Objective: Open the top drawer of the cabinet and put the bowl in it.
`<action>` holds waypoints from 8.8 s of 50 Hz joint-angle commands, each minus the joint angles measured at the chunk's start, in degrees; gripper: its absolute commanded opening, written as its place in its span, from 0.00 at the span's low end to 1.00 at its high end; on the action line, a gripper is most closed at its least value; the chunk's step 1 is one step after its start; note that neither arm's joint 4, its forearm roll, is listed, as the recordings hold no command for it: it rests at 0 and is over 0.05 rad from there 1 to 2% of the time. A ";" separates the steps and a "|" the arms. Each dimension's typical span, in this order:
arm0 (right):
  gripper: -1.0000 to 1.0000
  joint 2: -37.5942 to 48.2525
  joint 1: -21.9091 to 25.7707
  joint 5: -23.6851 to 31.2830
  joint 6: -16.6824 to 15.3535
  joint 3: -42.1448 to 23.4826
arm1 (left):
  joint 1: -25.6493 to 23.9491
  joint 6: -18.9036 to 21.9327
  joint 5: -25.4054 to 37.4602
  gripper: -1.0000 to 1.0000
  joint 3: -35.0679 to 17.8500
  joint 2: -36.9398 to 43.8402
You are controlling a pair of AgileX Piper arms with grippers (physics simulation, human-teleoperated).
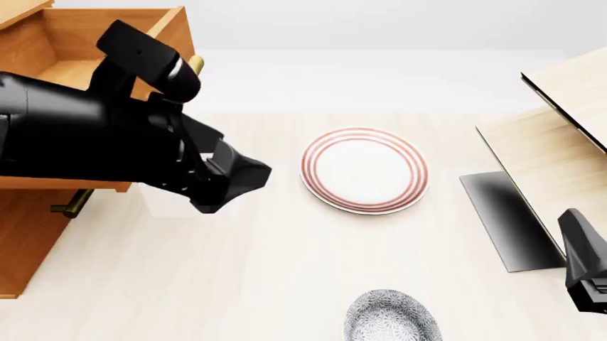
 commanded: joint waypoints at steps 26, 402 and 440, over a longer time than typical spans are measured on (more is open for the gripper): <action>1.00 -0.08 0.01 0.02 -0.01 0.04 | -6.16 -0.85 -7.22 1.00 1.32 8.70; 1.00 -0.08 0.01 0.02 -0.01 0.04 | -1.55 -14.05 -3.27 0.00 -12.72 21.75; 1.00 -0.07 0.01 0.02 -0.02 0.04 | 6.94 -10.24 9.45 0.00 -29.75 25.57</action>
